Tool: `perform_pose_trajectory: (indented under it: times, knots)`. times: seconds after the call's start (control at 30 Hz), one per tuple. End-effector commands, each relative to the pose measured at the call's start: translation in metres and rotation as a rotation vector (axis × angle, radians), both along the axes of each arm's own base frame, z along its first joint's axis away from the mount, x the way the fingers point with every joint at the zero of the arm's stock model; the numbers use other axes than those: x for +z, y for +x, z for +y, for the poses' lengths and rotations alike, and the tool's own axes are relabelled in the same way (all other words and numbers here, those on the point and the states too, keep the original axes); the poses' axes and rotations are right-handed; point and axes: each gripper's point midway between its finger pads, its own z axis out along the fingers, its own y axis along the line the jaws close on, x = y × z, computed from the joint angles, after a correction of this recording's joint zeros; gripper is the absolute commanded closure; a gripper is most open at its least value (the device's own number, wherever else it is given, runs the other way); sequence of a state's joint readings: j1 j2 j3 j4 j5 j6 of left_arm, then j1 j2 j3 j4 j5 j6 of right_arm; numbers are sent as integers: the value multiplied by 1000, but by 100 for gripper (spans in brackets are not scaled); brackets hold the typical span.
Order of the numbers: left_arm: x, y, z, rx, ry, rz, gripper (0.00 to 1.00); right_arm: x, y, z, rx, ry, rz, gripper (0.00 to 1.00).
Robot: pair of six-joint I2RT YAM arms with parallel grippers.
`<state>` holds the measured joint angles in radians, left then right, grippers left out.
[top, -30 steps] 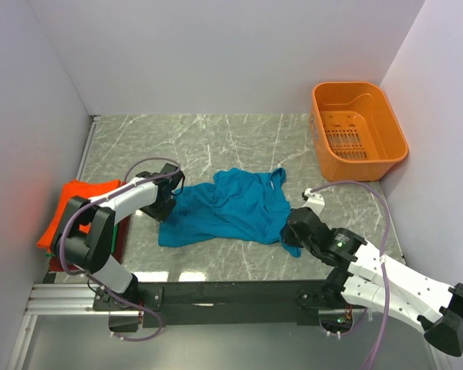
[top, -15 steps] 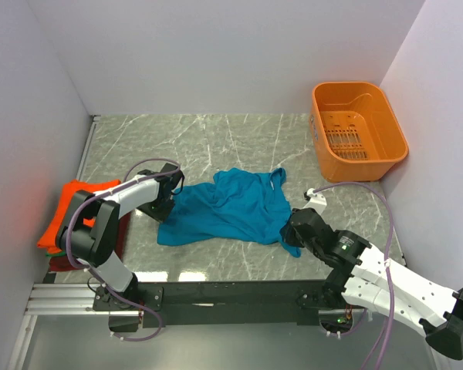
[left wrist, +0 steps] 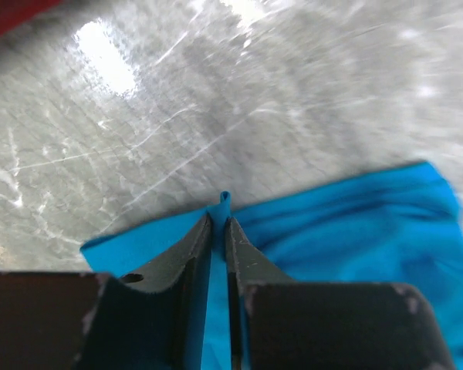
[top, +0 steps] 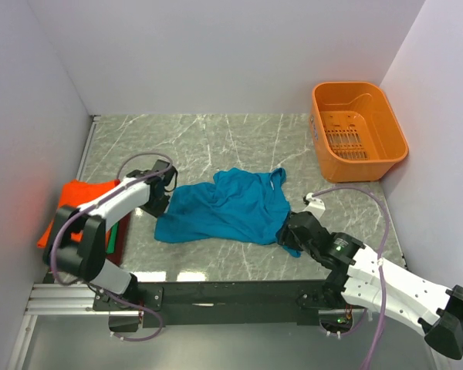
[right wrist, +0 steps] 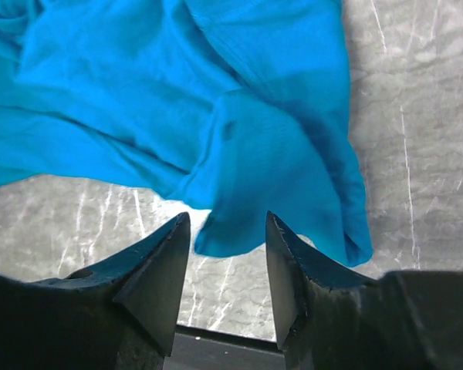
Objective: Fold and stack the t-shirts
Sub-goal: Flatten the tshirt out
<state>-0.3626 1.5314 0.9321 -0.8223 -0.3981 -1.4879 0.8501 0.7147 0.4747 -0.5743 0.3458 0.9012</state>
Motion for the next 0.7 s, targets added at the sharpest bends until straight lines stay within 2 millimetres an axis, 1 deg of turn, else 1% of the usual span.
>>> perform_pose_trajectory:
  times: [0.0, 0.07, 0.1, 0.13, 0.17, 0.2, 0.23, 0.33, 0.37, 0.4, 0.43, 0.47, 0.53, 0.67]
  knots:
    - [27, 3, 8, -17, 0, -89, 83, -3, 8, 3, -45, 42, -5, 49]
    - [33, 2, 10, -27, -4, -109, 87, -10, 7, 2, -55, 43, 10, 47]
    - [39, 1, 11, -35, -8, -129, 89, -12, 8, 0, -72, 44, 17, 46]
    - [41, 0, 12, -34, -8, -135, 91, -14, 8, -3, -89, 38, 21, 43]
    - [47, 0, 13, -31, -11, -156, 93, -15, 9, -6, -108, 36, 23, 39]
    - [46, -4, 15, -31, -8, -152, 97, -15, 10, -8, -127, 43, 24, 36]
    - [48, -5, 17, -28, -6, -157, 99, -16, 11, -11, -143, 35, 23, 35]
    - [52, -12, 23, -11, -12, -177, 99, -12, 16, -21, -191, 42, 15, 34]
    - [56, -13, 26, 0, -19, -199, 99, -12, 17, -22, -198, 47, 17, 34]
    - [54, -16, 28, 1, -19, -198, 99, -10, 19, -25, -218, 56, 12, 34]
    - [56, -15, 29, 2, -22, -214, 99, -10, 20, -27, -225, 61, 12, 34]
    - [60, -16, 32, 16, -27, -231, 99, -11, 19, -26, -223, 74, 19, 34]
    - [59, -19, 37, 23, -22, -230, 99, -7, 20, -23, -221, 108, 13, 34]
    - [66, -20, 47, 53, -29, -262, 99, -8, 14, -21, -214, 141, 28, 34]
